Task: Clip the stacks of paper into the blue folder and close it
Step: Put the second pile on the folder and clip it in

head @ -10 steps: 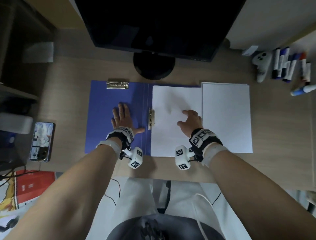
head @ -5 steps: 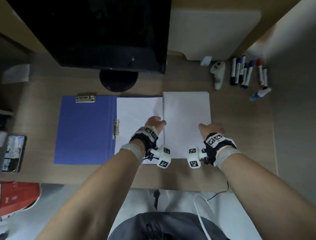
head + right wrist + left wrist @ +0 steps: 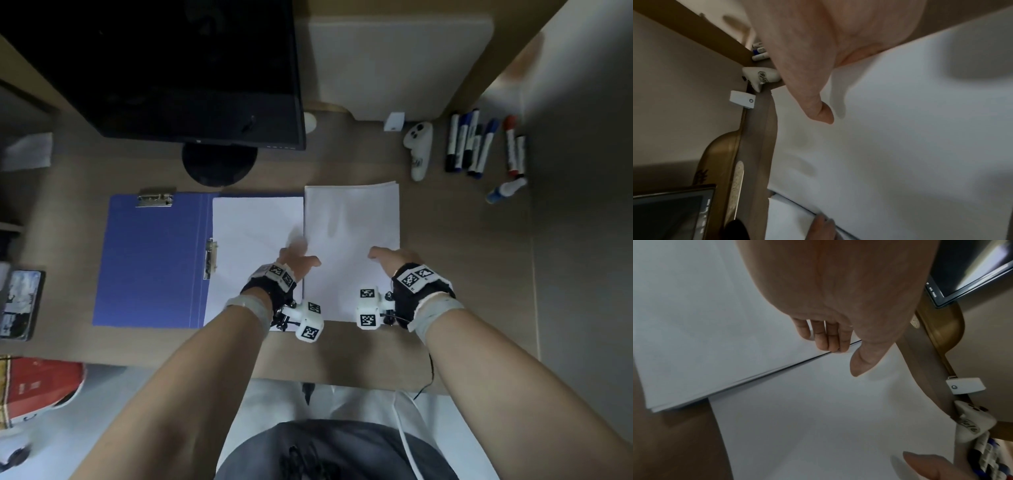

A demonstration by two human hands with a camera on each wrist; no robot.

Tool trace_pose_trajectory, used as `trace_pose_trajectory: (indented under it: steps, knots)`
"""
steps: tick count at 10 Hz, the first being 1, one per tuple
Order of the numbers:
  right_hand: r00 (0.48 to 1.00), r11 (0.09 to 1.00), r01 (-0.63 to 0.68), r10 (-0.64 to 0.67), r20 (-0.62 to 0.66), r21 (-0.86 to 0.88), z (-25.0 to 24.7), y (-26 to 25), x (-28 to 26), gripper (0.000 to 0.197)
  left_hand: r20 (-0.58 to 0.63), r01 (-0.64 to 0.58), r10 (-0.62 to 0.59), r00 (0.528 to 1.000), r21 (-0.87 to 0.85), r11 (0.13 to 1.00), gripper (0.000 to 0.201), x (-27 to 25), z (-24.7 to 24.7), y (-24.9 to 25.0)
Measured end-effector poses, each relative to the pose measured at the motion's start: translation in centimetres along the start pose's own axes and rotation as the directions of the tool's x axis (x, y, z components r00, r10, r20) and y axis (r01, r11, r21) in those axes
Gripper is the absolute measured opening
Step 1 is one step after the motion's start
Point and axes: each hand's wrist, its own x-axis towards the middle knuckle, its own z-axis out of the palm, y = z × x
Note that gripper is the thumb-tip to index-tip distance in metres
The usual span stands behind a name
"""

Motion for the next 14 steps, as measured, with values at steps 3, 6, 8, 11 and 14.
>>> trace_pose_trajectory:
  steps: [3,6,8,11,14]
  knots:
    - [0.983,0.961,0.186,-0.179,-0.052,0.204,0.2,1.4,0.9,0.024,-0.038,-0.039,0.037,0.999,-0.076,0.996,0.079,-2.1,-0.2,1.0]
    - [0.912,0.825,0.392,-0.406,-0.054,0.407,-3.7,-0.5,-3.1,0.045,-0.104,-0.195,0.175,0.979,-0.229,0.954,0.025,-4.6,-2.2,3.9]
    - [0.89,0.836,0.429,-0.457,0.002,0.342,1.7,-5.4,-6.7,0.047,-0.358,-0.295,0.163,0.92,-0.353,0.888,0.023,-8.2,-8.7,1.3]
    - [0.811,0.729,0.473,-0.58,0.079,0.495,14.6,-15.1,-16.6,0.009,-0.58,-0.312,-0.058,0.813,-0.517,0.797,0.043,-11.2,-21.5,-6.8]
    - [0.827,0.746,0.479,-0.56,0.047,0.462,26.8,-20.6,-19.7,0.033,-0.551,-0.262,-0.083,0.83,-0.517,0.815,0.046,-8.2,-33.4,-14.4]
